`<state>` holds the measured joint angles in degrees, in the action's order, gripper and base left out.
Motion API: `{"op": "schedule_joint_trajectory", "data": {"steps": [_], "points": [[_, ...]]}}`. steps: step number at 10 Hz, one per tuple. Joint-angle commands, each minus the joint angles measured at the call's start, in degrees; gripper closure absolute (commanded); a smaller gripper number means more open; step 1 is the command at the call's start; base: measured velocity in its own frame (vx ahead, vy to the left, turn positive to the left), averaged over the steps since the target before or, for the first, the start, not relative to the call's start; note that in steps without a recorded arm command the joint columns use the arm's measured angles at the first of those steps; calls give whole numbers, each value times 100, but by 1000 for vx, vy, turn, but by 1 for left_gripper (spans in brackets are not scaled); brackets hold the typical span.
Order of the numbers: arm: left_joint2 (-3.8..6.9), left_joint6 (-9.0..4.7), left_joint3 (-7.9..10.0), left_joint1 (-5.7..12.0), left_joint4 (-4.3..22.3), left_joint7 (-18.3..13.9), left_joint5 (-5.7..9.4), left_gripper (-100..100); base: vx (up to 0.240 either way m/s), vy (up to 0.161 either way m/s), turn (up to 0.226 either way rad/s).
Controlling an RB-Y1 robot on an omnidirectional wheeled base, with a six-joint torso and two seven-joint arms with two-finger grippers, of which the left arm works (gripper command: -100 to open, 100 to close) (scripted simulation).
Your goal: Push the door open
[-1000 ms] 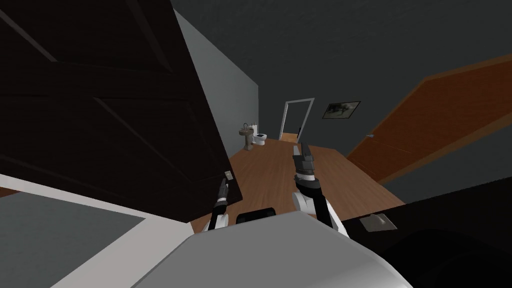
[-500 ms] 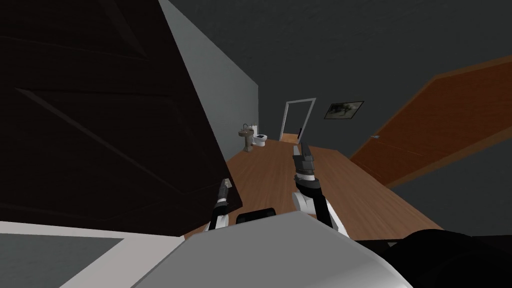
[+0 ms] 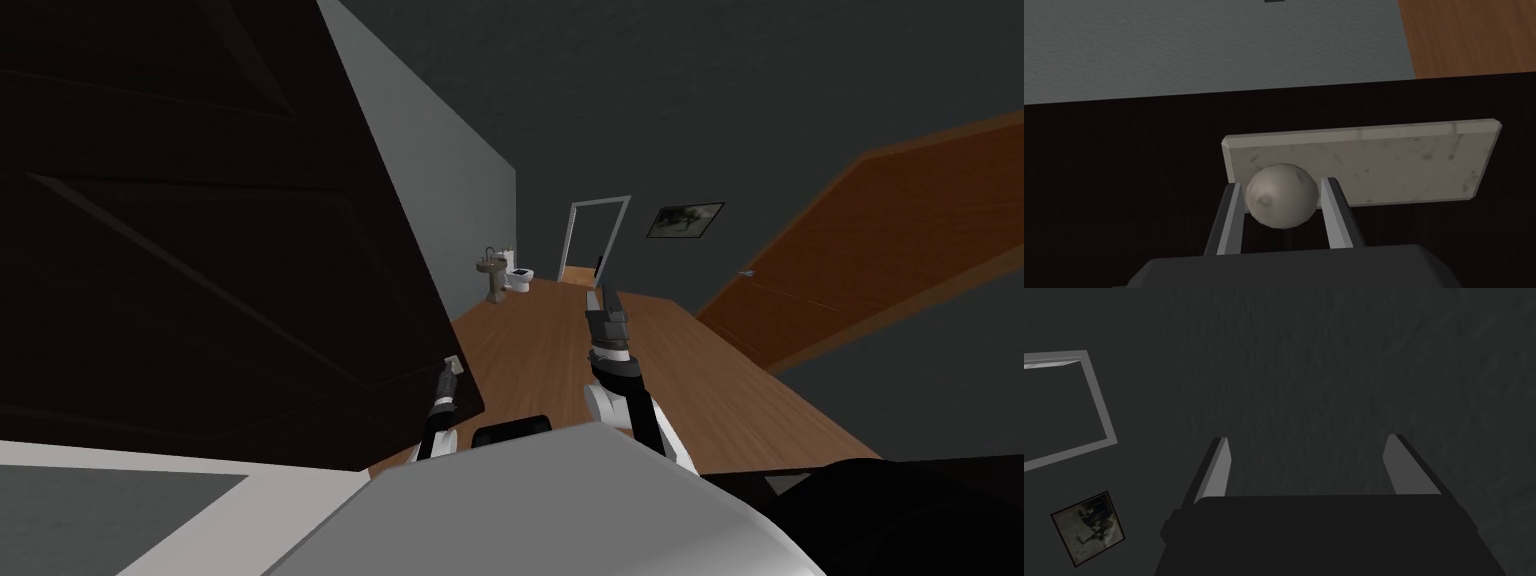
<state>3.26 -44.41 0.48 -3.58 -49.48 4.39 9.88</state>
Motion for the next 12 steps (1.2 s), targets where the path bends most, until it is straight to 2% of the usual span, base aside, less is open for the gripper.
{"op": "schedule_joint_trajectory", "data": {"steps": [1,7,8,12], "points": [[4,-14,6,8,-12,-4,4,100,0,0,0],[76,83,418,62,20,122,222,100,194,-51,62],[73,106,536,81,25,156,285,100,220,-75,120],[24,162,820,126,37,240,436,100,229,-67,82]]}}
